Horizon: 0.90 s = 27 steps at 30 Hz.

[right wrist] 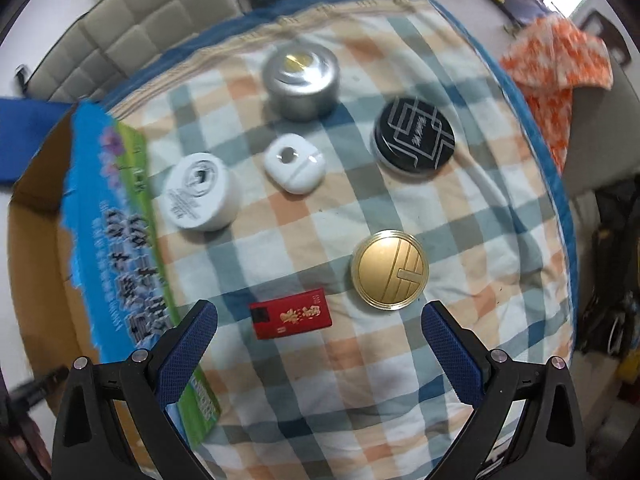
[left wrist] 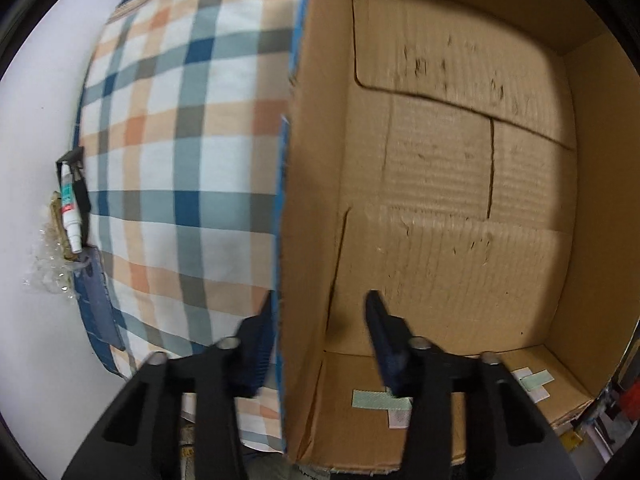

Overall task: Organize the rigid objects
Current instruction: 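Move the right gripper to the white cream jar and close on it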

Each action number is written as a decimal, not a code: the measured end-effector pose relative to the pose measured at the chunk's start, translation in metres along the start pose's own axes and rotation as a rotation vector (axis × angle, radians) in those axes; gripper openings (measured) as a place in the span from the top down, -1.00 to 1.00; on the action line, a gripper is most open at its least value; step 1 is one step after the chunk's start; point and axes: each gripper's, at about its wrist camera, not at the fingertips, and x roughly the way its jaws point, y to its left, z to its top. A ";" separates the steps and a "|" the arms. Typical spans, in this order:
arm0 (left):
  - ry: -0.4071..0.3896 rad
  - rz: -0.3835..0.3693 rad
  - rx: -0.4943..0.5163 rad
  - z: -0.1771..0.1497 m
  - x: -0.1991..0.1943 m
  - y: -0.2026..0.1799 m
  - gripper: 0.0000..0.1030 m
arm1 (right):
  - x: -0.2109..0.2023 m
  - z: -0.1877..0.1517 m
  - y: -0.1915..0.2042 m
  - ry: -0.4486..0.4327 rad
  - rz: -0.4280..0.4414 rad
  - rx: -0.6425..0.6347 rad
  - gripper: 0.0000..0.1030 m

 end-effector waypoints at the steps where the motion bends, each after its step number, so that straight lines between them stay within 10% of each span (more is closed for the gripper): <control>1: 0.005 -0.001 0.000 0.000 0.003 0.000 0.50 | 0.004 0.003 0.000 0.007 0.020 0.019 -1.00; 11: 0.019 0.006 -0.018 0.005 0.018 0.011 0.76 | 0.024 0.052 0.060 -0.009 0.205 0.047 -1.00; 27: 0.029 -0.017 -0.042 0.002 0.028 0.025 0.78 | 0.099 0.093 0.094 0.159 0.207 0.116 -0.48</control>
